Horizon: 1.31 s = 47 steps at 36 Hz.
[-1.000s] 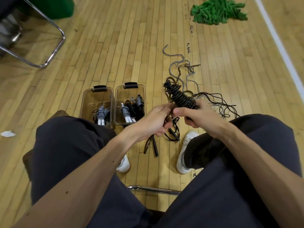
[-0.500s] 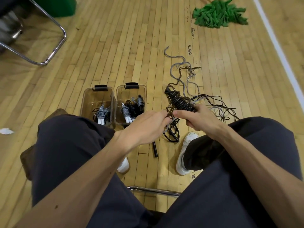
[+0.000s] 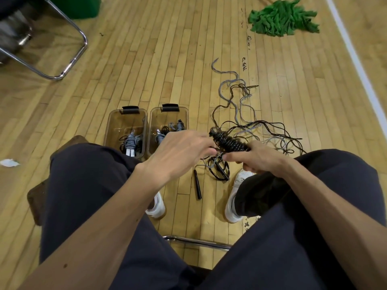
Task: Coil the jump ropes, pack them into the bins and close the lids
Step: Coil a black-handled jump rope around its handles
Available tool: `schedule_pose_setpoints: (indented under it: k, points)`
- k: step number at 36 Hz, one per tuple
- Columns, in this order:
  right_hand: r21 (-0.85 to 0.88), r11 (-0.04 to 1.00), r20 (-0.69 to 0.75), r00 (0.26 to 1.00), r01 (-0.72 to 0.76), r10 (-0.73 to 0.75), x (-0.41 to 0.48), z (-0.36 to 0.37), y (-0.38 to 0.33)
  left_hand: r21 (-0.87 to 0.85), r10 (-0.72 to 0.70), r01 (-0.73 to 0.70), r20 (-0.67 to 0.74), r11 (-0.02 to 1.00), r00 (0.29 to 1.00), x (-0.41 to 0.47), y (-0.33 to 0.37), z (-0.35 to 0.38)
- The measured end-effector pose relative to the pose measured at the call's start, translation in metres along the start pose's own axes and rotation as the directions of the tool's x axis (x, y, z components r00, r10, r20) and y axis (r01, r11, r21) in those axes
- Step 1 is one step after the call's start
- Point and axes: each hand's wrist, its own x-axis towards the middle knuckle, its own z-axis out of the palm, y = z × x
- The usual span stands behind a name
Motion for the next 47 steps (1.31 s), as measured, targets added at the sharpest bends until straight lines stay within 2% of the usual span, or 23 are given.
schedule_pose_setpoints:
  k: [3, 6, 9, 12, 17, 20, 24, 27, 30, 35, 38, 44, 47]
  points:
    - [-0.14, 0.987, 0.122, 0.988, -0.078, 0.095, -0.003, 0.007, -0.002, 0.015, 0.1, -0.1, -0.035, 0.995, 0.994, 0.001, -0.001, 0.001]
    - [-0.273, 0.96, 0.195, 0.973, -0.066, 0.123, -0.006, 0.013, -0.003, -0.036, 0.118, -0.118, -0.003, 0.992, 0.993, 0.004, 0.002, 0.004]
    - [-0.371, 0.928, 0.242, 0.961, -0.033, 0.131, -0.008, 0.017, -0.003, -0.147, 0.063, -0.056, 0.039, 0.987, 0.997, 0.009, 0.001, 0.006]
    - [-0.388, 0.921, 0.301, 0.95, 0.037, 0.089, -0.01, 0.019, -0.004, -0.307, 0.002, 0.027, 0.093, 0.951, 0.996, 0.013, -0.003, 0.009]
    - [-0.376, 0.922, 0.349, 0.936, 0.094, 0.047, -0.015, 0.021, -0.003, -0.566, -0.117, 0.253, 0.266, 0.784, 0.957, 0.022, -0.002, 0.014]
    - [-0.301, 0.945, 0.383, 0.924, 0.127, -0.002, -0.018, 0.019, -0.003, -0.689, -0.16, 0.404, 0.392, 0.602, 0.906, 0.026, -0.003, 0.015]
    - [-0.165, 0.969, 0.405, 0.909, 0.183, -0.103, -0.02, 0.013, -0.003, -0.781, -0.183, 0.47, 0.435, 0.411, 0.882, 0.026, -0.007, 0.011]
    - [-0.072, 0.982, 0.427, 0.896, 0.174, -0.127, -0.019, 0.012, -0.002, -0.796, -0.176, 0.519, 0.489, 0.312, 0.855, 0.026, -0.012, 0.012]
    - [0.097, 0.981, 0.444, 0.875, 0.169, -0.194, -0.016, 0.009, -0.001, -0.774, -0.191, 0.592, 0.561, 0.226, 0.806, 0.025, -0.016, 0.015]
    - [0.297, 0.943, 0.37, 0.892, 0.152, -0.261, -0.009, 0.007, 0.001, -0.824, -0.265, 0.567, 0.546, 0.003, 0.795, 0.024, -0.014, 0.018]
    - [0.315, 0.937, 0.321, 0.913, 0.147, -0.252, -0.007, 0.008, 0.0, -0.849, -0.326, 0.526, 0.511, -0.046, 0.795, 0.024, -0.007, 0.021]
    - [0.307, 0.947, 0.14, 0.979, 0.099, -0.147, 0.002, 0.01, -0.005, -0.866, -0.434, 0.499, 0.446, 0.01, 0.783, 0.021, -0.005, 0.026]
    - [0.305, 0.948, 0.076, 0.99, 0.091, -0.119, 0.009, 0.014, -0.009, -0.882, -0.443, 0.468, 0.442, -0.056, 0.78, 0.016, -0.002, 0.023]
